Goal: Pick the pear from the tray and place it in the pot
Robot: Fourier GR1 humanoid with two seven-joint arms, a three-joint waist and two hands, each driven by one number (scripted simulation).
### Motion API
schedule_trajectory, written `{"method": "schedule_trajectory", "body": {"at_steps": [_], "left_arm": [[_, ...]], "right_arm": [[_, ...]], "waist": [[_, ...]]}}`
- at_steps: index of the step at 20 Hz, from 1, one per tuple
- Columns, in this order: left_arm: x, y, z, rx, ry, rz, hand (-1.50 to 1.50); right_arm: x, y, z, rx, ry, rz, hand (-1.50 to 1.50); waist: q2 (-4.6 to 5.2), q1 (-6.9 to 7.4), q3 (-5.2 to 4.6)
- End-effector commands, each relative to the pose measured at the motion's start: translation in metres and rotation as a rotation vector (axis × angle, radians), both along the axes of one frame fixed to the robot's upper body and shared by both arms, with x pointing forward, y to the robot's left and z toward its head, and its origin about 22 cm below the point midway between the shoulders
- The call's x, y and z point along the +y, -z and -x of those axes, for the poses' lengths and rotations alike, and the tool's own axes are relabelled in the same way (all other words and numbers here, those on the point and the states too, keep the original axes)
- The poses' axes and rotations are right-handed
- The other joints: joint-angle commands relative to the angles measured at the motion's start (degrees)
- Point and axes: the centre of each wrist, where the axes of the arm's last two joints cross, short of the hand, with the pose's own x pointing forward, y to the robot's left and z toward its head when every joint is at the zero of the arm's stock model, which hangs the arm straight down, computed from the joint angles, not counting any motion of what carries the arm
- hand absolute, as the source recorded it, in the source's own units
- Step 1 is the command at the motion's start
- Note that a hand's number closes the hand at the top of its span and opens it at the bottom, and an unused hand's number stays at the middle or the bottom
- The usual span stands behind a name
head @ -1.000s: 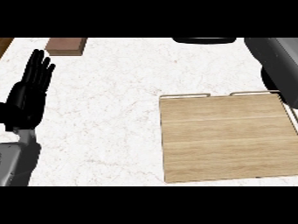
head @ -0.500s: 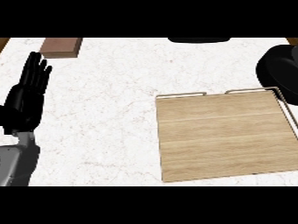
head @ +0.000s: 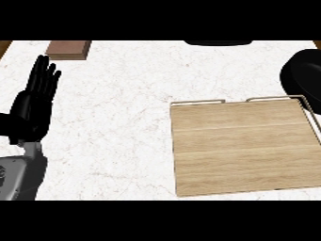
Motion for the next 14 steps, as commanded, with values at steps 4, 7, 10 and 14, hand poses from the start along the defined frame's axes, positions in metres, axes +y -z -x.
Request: {"method": "schedule_trajectory", "body": {"at_steps": [4,7,10,14], "left_arm": [[0.007,0.01,-0.003,-0.016,0.003,0.002,0.0],[-0.001,-0.016,-0.007,-0.015,0.022,0.005,0.0],[0.001,-0.009,-0.004,-0.014,0.019,0.008,0.0],[0.003,-0.002,0.0,-0.019,0.03,0.004,0.0]], "right_arm": [[-0.056,0.037,0.023,0.008,0.012,-0.008,1.5],[-0.069,0.043,0.021,0.109,0.039,-0.064,1.5],[-0.067,0.066,0.023,0.108,0.025,-0.239,1.5],[-0.081,0.067,0.03,0.056,-0.043,-0.401,-1.5]], "waist": [[0.31,0.79,0.01],[0.54,1.71,0.07],[0.66,1.82,0.13],[0.63,1.61,0.12]]}}
